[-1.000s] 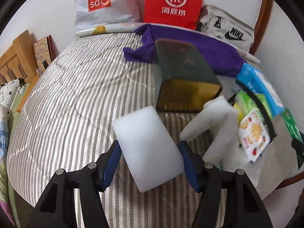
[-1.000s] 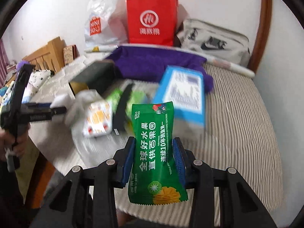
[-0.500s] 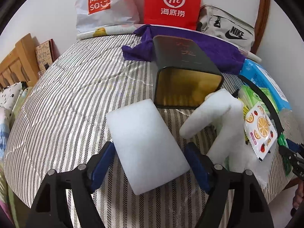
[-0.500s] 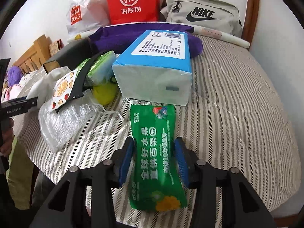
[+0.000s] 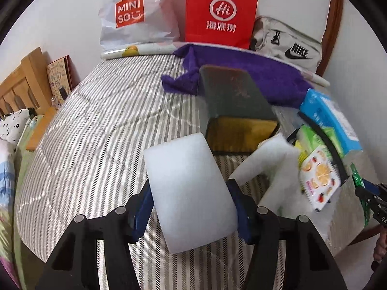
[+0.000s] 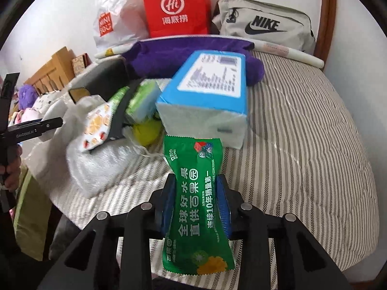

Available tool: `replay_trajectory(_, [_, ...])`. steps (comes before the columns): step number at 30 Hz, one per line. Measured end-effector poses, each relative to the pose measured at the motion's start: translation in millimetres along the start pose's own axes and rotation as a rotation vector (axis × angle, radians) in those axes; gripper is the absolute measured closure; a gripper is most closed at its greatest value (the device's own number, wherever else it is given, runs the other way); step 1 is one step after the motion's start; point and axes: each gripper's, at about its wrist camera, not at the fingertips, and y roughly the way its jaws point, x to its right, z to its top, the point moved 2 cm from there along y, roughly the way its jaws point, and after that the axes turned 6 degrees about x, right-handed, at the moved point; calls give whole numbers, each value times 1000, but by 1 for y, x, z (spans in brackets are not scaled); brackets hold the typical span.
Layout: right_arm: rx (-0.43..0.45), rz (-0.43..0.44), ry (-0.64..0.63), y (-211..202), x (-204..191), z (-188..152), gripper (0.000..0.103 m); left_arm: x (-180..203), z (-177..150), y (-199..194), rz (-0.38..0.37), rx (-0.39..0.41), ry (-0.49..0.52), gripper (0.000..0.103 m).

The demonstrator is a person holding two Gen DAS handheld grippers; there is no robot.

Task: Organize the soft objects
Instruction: 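Carry the sponge and packet onto the purple towel and open both tools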

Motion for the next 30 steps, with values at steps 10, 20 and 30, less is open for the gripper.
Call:
replay_trajectory(10, [85, 71, -19, -35, -11, 45, 70, 1, 33, -18, -26, 31, -3, 46])
replay_trajectory(20, [151, 113, -73, -22, -14, 128, 70, 11, 90, -13, -48, 100, -41, 46])
replay_trajectory(30, [175, 87, -55, 31, 0, 199, 70, 24, 147, 39, -65, 65, -12, 46])
